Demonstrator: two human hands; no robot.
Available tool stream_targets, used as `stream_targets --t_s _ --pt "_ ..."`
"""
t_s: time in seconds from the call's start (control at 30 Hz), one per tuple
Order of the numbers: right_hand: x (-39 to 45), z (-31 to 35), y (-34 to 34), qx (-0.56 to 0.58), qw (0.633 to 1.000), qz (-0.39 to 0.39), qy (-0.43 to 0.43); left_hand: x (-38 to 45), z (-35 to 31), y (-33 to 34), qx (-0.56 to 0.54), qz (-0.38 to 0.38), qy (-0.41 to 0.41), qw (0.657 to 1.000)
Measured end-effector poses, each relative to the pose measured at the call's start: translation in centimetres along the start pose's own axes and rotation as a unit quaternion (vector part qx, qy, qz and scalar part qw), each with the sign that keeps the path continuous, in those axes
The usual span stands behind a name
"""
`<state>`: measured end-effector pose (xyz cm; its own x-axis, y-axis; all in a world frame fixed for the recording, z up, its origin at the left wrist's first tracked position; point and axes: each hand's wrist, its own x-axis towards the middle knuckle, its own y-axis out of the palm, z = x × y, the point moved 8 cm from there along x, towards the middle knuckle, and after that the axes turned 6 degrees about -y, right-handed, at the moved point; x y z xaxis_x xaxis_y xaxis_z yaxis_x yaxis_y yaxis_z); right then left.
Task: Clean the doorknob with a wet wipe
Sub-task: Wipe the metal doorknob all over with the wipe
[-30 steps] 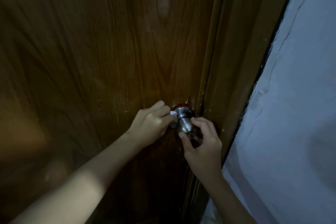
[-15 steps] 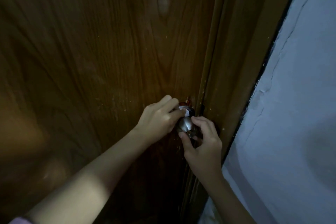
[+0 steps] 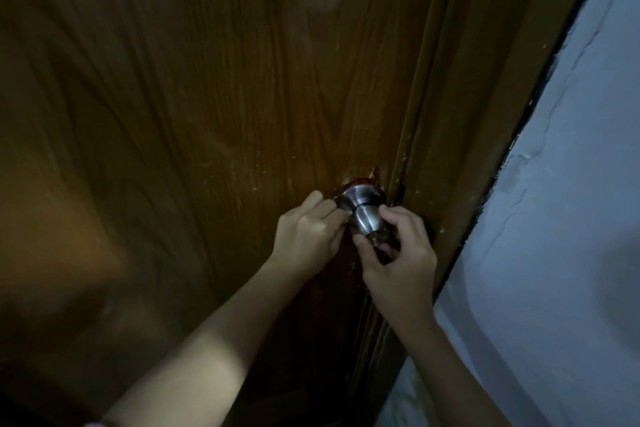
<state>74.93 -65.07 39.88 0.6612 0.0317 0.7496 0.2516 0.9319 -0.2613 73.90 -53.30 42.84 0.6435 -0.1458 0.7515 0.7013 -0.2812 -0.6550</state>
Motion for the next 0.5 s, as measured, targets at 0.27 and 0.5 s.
stream_targets --t_s 0.27,0.5 --pt "0.0 -0.1 -0.3 0.011 1.0 0.005 0.02 -1.0 1.1 0.9 -0.021 0.004 -0.127 0.992" --pt "0.1 3.5 -2.1 -0.057 0.994 -0.071 -0.062 1.4 0.8 -3.6 -0.273 -0.045 -0.123 0.953"
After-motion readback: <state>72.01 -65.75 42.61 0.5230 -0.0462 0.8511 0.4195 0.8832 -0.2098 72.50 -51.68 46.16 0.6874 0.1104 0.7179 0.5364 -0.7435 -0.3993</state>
